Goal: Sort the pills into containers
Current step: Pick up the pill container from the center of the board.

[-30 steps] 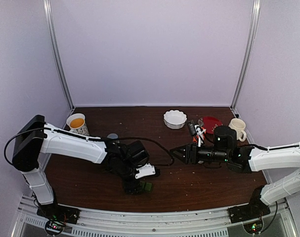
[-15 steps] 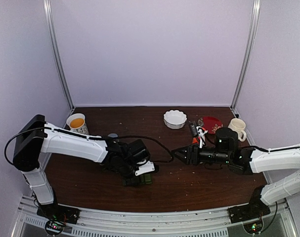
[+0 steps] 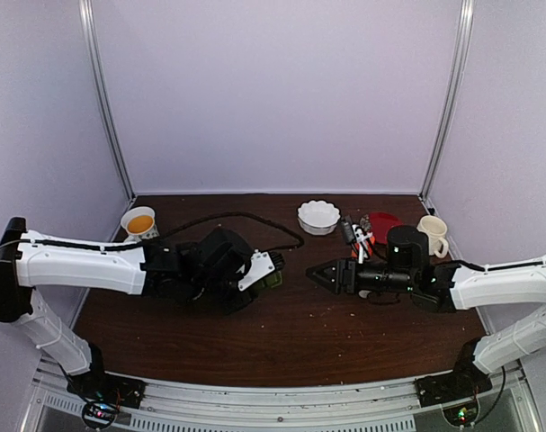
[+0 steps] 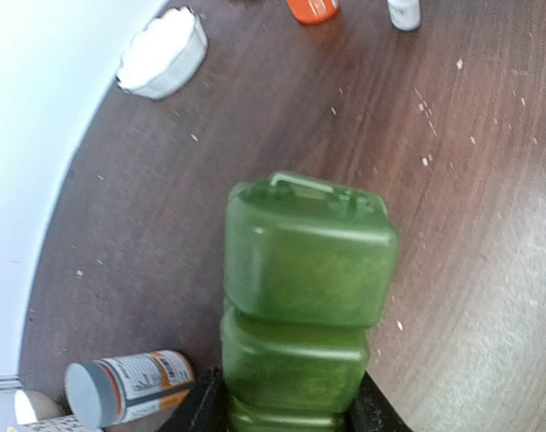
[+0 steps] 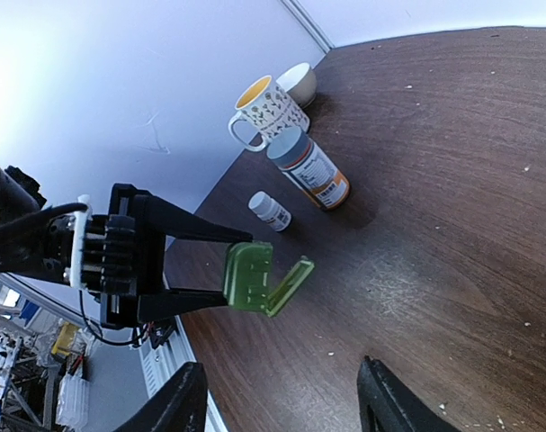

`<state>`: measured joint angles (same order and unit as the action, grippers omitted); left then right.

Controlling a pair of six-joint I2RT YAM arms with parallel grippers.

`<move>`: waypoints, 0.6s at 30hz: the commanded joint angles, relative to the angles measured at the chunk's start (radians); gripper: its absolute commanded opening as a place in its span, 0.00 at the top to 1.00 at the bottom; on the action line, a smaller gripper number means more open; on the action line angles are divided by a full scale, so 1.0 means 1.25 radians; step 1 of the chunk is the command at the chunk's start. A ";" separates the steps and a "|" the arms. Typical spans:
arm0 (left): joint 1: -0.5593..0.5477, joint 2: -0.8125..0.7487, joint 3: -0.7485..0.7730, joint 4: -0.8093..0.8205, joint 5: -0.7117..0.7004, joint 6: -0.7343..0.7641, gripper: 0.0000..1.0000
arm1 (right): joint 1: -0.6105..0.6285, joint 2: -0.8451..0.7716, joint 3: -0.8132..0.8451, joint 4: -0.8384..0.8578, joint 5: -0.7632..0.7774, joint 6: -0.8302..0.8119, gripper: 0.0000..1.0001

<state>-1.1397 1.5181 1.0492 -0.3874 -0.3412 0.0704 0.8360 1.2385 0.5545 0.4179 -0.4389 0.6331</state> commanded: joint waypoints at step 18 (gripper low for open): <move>-0.156 0.091 -0.074 0.564 -0.691 0.430 0.65 | 0.005 0.100 0.096 0.130 -0.065 0.283 0.46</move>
<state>-1.3247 1.6291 0.9874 0.1043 -1.0946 0.4660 0.8558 1.3621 0.6697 0.5014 -0.5522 0.8913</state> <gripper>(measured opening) 0.406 0.525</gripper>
